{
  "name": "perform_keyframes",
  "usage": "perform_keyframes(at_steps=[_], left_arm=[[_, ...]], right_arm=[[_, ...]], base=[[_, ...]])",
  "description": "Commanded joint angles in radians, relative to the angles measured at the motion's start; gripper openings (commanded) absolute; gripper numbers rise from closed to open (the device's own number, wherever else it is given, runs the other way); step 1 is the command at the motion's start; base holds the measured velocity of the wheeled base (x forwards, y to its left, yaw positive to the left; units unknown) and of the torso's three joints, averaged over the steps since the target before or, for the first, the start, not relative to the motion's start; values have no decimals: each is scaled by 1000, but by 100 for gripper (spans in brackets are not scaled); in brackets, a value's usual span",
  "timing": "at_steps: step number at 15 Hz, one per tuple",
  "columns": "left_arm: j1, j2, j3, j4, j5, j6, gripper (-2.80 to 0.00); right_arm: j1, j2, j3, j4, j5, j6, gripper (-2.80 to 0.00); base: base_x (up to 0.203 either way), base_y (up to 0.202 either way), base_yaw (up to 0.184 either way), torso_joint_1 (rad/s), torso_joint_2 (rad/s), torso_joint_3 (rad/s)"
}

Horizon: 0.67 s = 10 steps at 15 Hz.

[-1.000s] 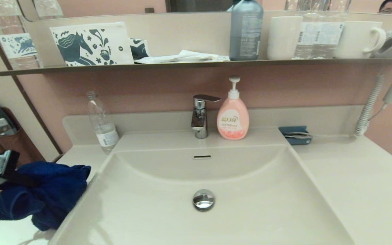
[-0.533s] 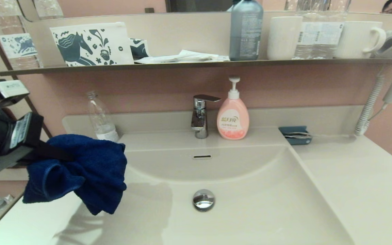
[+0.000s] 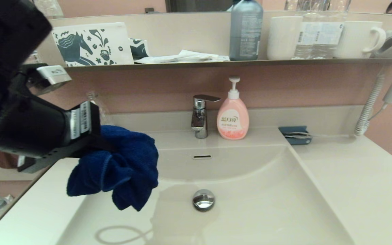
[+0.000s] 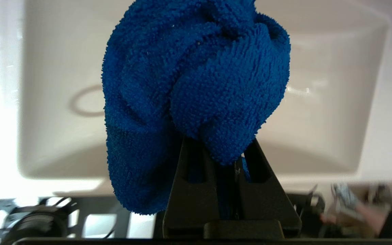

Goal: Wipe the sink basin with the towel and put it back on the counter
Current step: Wipe the sink

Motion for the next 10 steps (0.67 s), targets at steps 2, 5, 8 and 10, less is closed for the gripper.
perform_keyframes(at_steps=[2, 5, 8, 10], left_arm=[[-120, 163, -6, -81, 64, -103, -280], [-178, 285, -23, -98, 83, -181, -280], [-249, 414, -32, -102, 95, -293, -280], [-297, 491, -48, -103, 102, -338, -280]], right_arm=[[0, 1, 0, 0, 0, 0, -280], [0, 1, 0, 0, 0, 0, -280], [0, 1, 0, 0, 0, 0, -280], [0, 1, 0, 0, 0, -1, -280]], base=[[0, 0, 0, 0, 0, 0], [0, 0, 0, 0, 0, 0], [0, 0, 0, 0, 0, 0], [0, 0, 0, 0, 0, 0]])
